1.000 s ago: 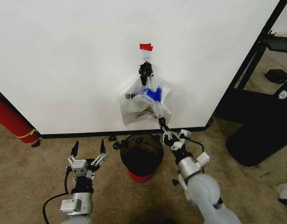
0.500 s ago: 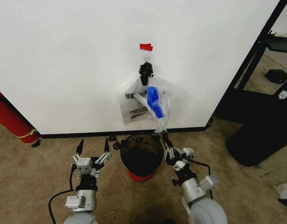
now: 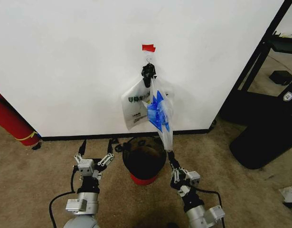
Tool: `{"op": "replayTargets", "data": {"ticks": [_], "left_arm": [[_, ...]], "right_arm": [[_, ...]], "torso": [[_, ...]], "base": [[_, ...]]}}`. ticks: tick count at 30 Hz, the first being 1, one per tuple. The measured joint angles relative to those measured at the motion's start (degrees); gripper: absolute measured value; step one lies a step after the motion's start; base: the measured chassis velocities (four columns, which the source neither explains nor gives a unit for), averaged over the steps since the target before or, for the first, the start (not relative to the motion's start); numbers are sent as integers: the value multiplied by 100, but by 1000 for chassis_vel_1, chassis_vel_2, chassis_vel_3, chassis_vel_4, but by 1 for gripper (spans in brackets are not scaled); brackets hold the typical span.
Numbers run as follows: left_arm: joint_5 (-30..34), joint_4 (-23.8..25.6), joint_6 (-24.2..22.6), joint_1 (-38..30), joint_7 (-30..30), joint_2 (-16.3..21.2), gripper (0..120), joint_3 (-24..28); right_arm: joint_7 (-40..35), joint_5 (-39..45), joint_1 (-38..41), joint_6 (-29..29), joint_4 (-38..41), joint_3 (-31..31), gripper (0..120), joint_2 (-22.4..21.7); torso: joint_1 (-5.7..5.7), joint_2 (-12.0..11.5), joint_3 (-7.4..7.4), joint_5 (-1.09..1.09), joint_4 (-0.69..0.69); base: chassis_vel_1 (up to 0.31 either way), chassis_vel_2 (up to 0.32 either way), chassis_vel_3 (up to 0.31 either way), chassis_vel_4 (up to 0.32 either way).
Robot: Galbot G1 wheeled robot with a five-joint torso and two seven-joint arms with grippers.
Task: Pick up the garbage bag from the wall and place it over the trash bin.
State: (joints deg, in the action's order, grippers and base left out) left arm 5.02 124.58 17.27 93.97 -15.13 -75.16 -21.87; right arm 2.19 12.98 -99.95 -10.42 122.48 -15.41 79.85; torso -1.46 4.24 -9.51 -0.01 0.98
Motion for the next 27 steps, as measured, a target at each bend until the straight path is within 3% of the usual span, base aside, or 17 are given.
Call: {"op": "replayTargets", "data": {"ticks": [10,23,27], "left_arm": [[720,491,-418,-4,-8,291,98,244],[3119,1113,-1223,-884,-33,1252,98,1165],[4356,1158,-1549,-1480,105,1629,97,1546]], "right_arm": [[-69,-503,38,-344,-328,49,0,-86],[-66,-995,98,-779,-661,-188,0,35],[-52,-1155,31,-898,-635,-153,0,-126]], "torso": [[0,0,0,1,0],[0,0,0,0,0],[0,0,0,0,0]], "base": [[0,0,0,0],[0,0,0,0],[0,0,0,0]]}}
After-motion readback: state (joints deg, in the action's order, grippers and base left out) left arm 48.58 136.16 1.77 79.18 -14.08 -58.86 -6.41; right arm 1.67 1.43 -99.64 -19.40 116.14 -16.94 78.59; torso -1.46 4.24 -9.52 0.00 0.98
